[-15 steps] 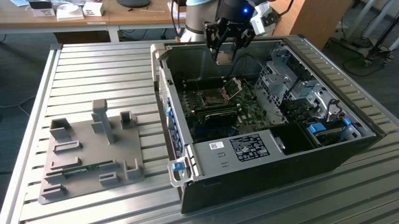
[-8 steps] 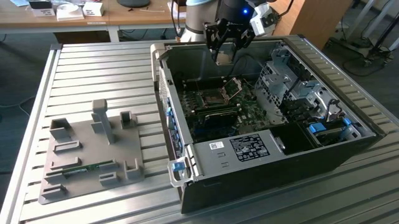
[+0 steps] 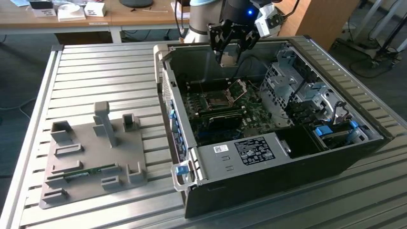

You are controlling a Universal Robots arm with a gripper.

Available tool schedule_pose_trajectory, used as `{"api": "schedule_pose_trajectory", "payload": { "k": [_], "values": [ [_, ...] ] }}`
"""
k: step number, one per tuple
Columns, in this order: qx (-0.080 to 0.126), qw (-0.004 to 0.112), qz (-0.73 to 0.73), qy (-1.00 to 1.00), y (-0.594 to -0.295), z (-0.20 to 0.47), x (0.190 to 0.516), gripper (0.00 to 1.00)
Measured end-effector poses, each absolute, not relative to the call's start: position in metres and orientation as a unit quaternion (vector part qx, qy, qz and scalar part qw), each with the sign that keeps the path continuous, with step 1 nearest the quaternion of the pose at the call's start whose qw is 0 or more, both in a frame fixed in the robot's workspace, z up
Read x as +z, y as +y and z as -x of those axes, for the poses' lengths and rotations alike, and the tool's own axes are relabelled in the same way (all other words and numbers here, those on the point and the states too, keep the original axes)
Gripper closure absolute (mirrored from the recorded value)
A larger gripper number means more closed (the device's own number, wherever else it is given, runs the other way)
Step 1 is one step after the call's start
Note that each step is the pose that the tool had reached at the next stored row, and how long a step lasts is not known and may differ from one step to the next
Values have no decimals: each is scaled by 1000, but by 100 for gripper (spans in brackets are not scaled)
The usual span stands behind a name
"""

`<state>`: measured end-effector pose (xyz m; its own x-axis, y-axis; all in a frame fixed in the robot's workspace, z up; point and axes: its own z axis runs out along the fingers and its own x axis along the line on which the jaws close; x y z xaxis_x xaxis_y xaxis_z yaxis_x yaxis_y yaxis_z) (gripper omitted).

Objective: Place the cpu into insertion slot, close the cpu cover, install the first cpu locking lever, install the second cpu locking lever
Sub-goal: 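Place the cpu into insertion slot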

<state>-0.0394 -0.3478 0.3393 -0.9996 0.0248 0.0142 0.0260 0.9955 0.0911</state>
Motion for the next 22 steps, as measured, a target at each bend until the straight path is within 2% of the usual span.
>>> {"api": "schedule_pose_trajectory", "payload": {
  "k": [22],
  "values": [
    [-46,6,13,-999,-348,41,336,46]
  ]
}}
